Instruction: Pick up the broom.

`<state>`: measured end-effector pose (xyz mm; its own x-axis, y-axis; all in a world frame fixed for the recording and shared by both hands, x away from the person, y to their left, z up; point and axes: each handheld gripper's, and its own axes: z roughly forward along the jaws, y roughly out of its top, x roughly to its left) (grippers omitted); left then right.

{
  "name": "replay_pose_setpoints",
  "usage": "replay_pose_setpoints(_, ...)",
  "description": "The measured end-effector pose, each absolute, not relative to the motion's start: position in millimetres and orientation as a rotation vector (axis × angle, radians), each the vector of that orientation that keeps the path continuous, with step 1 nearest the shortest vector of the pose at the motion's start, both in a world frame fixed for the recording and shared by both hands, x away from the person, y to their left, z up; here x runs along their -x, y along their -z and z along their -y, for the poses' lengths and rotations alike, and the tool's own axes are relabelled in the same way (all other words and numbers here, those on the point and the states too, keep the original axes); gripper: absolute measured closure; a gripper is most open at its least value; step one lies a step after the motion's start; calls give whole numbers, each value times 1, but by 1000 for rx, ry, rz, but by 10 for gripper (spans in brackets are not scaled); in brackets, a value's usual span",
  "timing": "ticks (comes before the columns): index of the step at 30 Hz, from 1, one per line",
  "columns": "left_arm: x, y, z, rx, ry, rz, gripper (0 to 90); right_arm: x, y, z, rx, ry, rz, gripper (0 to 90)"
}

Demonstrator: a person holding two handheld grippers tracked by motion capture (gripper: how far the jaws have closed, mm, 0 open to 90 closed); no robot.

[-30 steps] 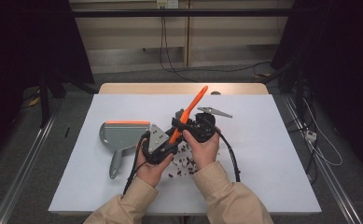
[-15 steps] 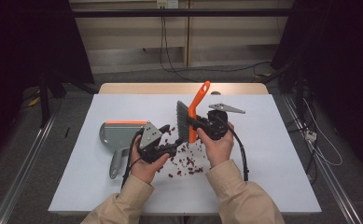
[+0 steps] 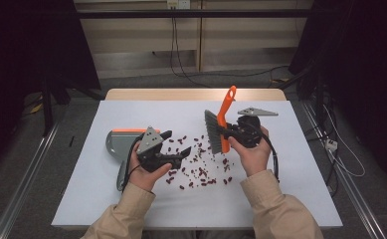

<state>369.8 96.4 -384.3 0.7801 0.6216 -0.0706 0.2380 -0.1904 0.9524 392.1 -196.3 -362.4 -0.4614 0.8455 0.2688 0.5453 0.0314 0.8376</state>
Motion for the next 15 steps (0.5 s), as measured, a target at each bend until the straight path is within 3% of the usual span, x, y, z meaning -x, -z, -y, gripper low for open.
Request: replay_pose_setpoints(15, -371, 383, -141, -1763, -325, -669, 61, -387, 364, 228, -1433, -1283, -2061, 716)
